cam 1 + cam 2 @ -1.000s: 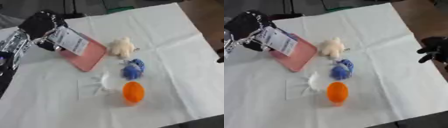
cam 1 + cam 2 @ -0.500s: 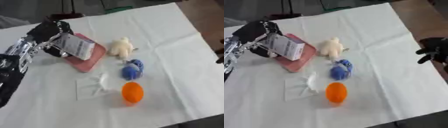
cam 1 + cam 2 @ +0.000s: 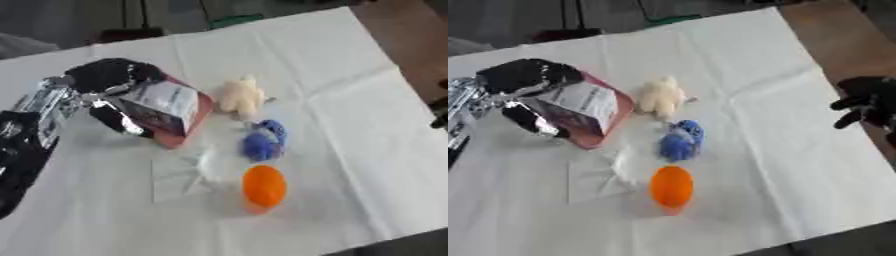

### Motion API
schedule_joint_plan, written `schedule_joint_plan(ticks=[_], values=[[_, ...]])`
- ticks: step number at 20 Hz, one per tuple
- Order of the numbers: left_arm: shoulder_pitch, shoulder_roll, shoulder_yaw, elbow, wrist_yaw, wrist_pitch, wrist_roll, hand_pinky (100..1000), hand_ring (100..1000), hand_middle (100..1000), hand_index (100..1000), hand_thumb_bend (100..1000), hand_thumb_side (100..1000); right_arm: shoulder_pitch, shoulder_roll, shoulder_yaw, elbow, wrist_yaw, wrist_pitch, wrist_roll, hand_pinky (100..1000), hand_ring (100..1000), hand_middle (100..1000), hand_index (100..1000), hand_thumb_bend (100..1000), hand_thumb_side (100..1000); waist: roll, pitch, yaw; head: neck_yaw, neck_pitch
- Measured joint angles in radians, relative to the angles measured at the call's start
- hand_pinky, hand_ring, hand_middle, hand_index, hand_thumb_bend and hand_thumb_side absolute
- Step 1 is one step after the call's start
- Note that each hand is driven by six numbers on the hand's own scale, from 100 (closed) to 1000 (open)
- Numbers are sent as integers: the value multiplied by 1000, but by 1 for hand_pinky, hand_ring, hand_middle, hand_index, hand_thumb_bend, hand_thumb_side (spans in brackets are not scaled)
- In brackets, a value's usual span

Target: Pick up objects on the table and place them in the box.

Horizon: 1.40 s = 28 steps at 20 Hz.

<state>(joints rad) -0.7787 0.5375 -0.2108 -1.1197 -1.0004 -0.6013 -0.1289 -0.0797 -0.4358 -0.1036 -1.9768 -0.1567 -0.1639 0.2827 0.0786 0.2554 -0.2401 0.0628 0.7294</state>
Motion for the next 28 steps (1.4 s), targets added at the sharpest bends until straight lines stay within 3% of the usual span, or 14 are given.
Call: schedule_joint_plan(ticks=[3, 5, 6, 12, 14, 15, 21, 25, 28], values=[[0, 14, 23, -32, 34, 27, 66, 898, 905, 967, 992, 854, 820, 0, 0, 0, 0, -2, 1, 1, 537, 682, 759, 738, 100, 929, 0, -1, 1, -1, 0], [2, 25, 38, -57, 70, 42, 107, 871, 878, 951, 971, 870, 691, 1, 0, 0, 0, -3, 1, 2, 537, 682, 759, 739, 100, 930, -1, -1, 3, -2, 0], [7, 31, 48, -79, 99, 48, 127, 828, 837, 925, 954, 821, 615, 1, 0, 0, 0, -3, 2, 2, 538, 682, 760, 739, 100, 930, -1, -1, 6, -3, 0], [97, 94, 83, -296, 420, 95, 171, 761, 782, 889, 923, 691, 510, 8, 0, -1, 0, -3, 1, 2, 538, 681, 756, 743, 100, 927, -11, -7, 23, -8, 0], [141, 113, 92, -386, 546, 118, 156, 761, 782, 889, 923, 691, 510, 10, 0, -2, 0, -3, 1, 1, 538, 681, 756, 743, 100, 927, -13, -8, 29, -11, 1], [166, 117, 98, -430, 605, 130, 146, 729, 755, 868, 905, 622, 504, 10, 0, -3, 0, -3, 1, 1, 538, 680, 753, 745, 100, 926, -13, -8, 33, -13, 2], [377, 97, 165, -694, 934, 233, 74, 697, 718, 826, 879, 518, 571, 11, 0, -11, 0, -3, 1, -3, 538, 680, 751, 746, 100, 924, -19, -8, 52, -28, 12], [481, 65, 207, -810, 996, 303, 29, 695, 710, 819, 874, 477, 622, 16, 1, -14, 0, -3, 1, -7, 538, 680, 751, 745, 100, 926, -20, -8, 62, -34, 19], [531, 44, 223, -849, 991, 319, 6, 691, 701, 813, 872, 463, 637, 17, 1, -17, 0, -3, 2, -7, 538, 680, 752, 745, 100, 925, -21, -8, 70, -38, 20]])
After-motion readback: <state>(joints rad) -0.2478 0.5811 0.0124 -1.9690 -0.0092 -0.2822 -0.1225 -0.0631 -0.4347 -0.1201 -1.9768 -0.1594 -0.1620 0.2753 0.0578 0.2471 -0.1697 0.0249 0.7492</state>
